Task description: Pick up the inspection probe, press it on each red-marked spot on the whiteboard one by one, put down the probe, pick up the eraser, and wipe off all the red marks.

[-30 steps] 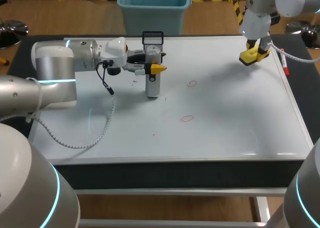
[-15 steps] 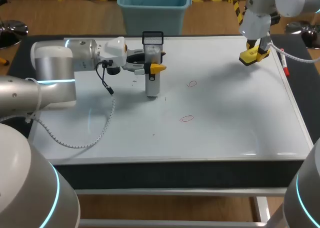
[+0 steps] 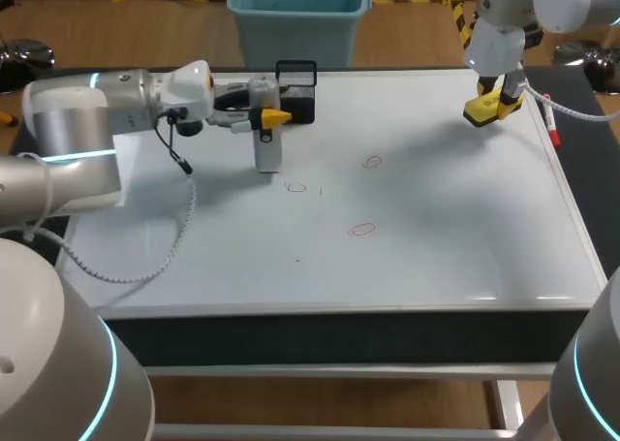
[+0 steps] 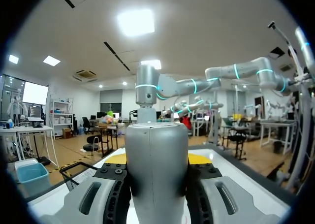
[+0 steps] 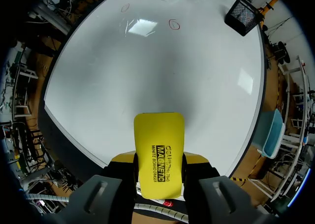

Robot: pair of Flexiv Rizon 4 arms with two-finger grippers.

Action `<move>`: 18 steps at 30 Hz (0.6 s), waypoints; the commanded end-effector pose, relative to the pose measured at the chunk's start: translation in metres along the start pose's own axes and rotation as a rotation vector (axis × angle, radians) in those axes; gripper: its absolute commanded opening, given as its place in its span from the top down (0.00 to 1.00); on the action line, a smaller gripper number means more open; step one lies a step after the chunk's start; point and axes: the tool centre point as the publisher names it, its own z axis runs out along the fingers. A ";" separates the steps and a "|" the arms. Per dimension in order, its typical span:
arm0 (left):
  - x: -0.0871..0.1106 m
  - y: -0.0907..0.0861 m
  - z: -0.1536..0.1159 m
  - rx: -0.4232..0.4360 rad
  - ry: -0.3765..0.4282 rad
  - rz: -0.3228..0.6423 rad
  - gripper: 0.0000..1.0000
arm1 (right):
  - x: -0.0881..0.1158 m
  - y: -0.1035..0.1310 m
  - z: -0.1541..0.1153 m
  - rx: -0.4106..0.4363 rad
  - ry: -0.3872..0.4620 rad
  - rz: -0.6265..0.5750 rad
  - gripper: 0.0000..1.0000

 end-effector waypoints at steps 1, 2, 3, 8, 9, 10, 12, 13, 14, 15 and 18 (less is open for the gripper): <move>0.000 -0.014 -0.022 -0.025 -0.030 0.008 1.00 | 0.000 -0.001 -0.001 0.001 0.003 -0.002 1.00; -0.003 -0.015 -0.027 -0.019 -0.038 0.010 1.00 | 0.000 -0.001 -0.001 0.001 0.003 -0.002 1.00; -0.006 -0.016 -0.034 -0.038 -0.050 0.010 1.00 | 0.000 -0.001 -0.001 0.001 0.003 -0.002 1.00; -0.020 -0.013 -0.058 -0.050 -0.078 0.003 1.00 | 0.000 -0.001 -0.001 0.001 0.003 -0.002 1.00; -0.022 -0.012 -0.062 -0.046 -0.085 0.000 1.00 | 0.000 -0.001 -0.001 0.001 0.003 -0.002 1.00; -0.024 -0.012 -0.067 -0.044 -0.089 0.002 1.00 | 0.000 -0.001 -0.001 0.001 0.003 -0.002 1.00; -0.029 -0.011 -0.076 -0.035 -0.108 0.007 1.00 | 0.000 -0.001 -0.001 0.001 0.003 -0.002 1.00; -0.030 -0.011 -0.080 -0.021 -0.111 0.013 1.00 | 0.000 -0.001 -0.001 0.001 0.003 -0.002 1.00; -0.031 -0.010 -0.083 -0.023 -0.119 0.015 1.00 | 0.000 -0.001 -0.001 0.001 0.003 -0.002 1.00; -0.034 -0.010 -0.088 -0.029 -0.127 0.013 1.00 | 0.000 -0.001 -0.001 0.001 0.003 -0.002 1.00; -0.039 -0.009 -0.097 -0.030 -0.137 0.018 1.00 | 0.000 -0.001 -0.001 0.001 0.003 -0.002 1.00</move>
